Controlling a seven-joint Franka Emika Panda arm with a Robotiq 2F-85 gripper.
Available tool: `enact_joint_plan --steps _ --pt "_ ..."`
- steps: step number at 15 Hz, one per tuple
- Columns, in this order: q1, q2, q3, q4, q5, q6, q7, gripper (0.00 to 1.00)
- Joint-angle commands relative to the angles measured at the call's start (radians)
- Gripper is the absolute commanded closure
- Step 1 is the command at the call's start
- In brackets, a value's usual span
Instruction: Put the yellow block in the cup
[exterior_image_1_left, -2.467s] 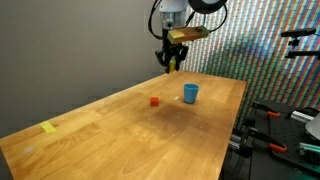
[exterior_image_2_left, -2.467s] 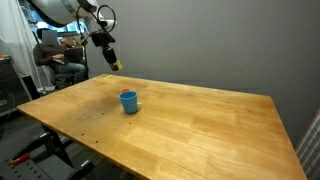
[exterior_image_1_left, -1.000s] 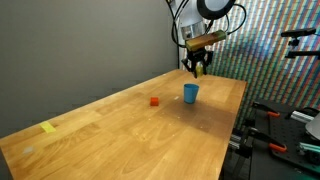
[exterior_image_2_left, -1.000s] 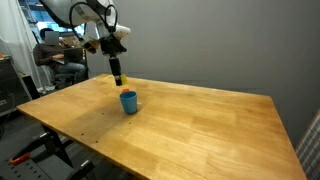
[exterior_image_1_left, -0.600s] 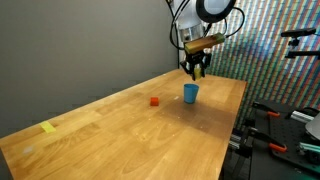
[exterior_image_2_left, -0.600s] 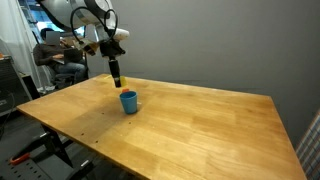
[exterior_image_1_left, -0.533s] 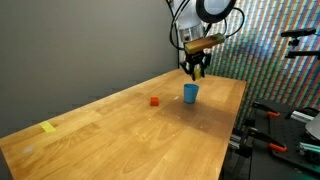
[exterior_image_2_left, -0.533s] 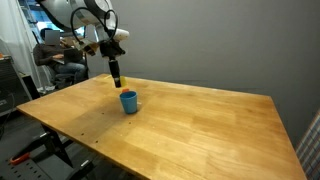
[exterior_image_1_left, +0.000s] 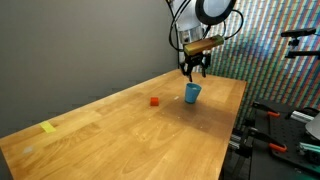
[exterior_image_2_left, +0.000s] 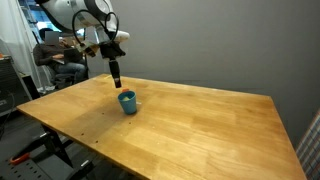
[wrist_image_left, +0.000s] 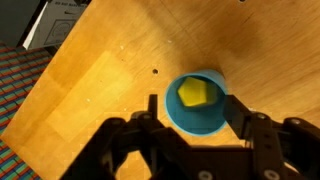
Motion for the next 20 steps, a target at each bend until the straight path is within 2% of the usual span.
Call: enact_joint_plan --steps 1,5,8,12,17,20 --pt "-0.015 0.001 0.009 0.007 0.02 0.018 -0.036 0.01" --pt "-0.019 -0.011 0.015 0.006 0.053 0.015 -0.076 0.0" --pt "-0.017 -0.095 0.051 -0.011 0.169 -0.005 -0.257 0.0" --pt "0.0 -0.232 0.098 0.006 0.237 -0.133 -0.471 0.0" --pt "-0.002 -0.357 0.135 0.09 0.22 -0.355 -0.723 0.0" --pt "-0.004 -0.395 0.141 0.139 0.229 -0.427 -0.804 0.0"
